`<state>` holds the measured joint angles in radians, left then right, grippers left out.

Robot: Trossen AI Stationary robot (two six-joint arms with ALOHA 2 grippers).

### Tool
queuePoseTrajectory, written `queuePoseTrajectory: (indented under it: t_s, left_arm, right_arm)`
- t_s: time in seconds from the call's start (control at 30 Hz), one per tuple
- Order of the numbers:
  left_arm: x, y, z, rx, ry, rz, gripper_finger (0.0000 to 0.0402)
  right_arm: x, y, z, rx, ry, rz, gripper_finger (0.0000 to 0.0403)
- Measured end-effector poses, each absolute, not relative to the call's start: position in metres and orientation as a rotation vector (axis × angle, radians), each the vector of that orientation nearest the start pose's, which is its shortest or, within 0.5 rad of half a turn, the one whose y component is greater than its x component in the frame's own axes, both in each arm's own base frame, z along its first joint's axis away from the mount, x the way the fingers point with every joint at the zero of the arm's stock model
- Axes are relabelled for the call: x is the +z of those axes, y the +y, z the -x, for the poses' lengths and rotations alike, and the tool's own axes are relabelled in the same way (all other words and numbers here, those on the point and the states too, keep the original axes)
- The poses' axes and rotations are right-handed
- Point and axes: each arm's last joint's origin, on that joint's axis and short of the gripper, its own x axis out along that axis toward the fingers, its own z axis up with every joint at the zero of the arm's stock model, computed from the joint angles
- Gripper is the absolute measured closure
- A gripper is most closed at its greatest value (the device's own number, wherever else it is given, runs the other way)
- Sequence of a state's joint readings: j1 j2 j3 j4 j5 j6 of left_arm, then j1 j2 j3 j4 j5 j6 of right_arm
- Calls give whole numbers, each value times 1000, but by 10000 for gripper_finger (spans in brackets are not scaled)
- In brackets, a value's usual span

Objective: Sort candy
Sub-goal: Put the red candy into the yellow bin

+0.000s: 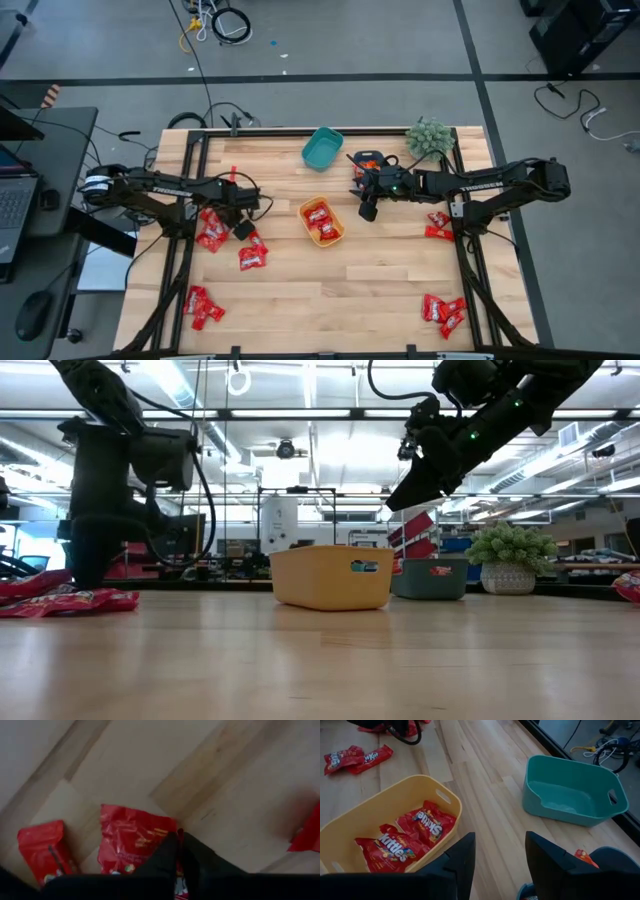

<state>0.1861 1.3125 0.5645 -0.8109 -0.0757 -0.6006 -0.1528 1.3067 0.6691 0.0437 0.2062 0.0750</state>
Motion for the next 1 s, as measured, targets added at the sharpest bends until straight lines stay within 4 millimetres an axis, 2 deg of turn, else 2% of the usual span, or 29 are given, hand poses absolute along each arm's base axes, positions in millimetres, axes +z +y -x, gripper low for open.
queuePoseTrajectory:
  t_s: [0.13,0.3,0.47,0.57,0.67,0.8,1.0]
  left_arm:
    - [146,37,-180,623,1415,502,395]
    - [173,42,-205,531,1296,431,400]
    - [211,45,-239,350,1056,309,400]
    - [237,43,-260,192,849,229,401]
    - [252,36,-275,51,688,133,401]
    - [254,26,-293,-62,571,0,401]
    - [220,21,-318,-123,615,-151,401]
  right_arm:
    - [207,-46,-259,-368,585,-49,245]
    - [207,-46,-259,-368,585,-49,245]
    - [205,-46,-258,-374,598,-67,245]
    - [205,-46,-258,-379,603,-82,245]
    - [205,-45,-258,-379,608,-84,245]
    - [204,-45,-258,-381,608,-90,245]
    - [204,-45,-258,-381,610,-91,245]
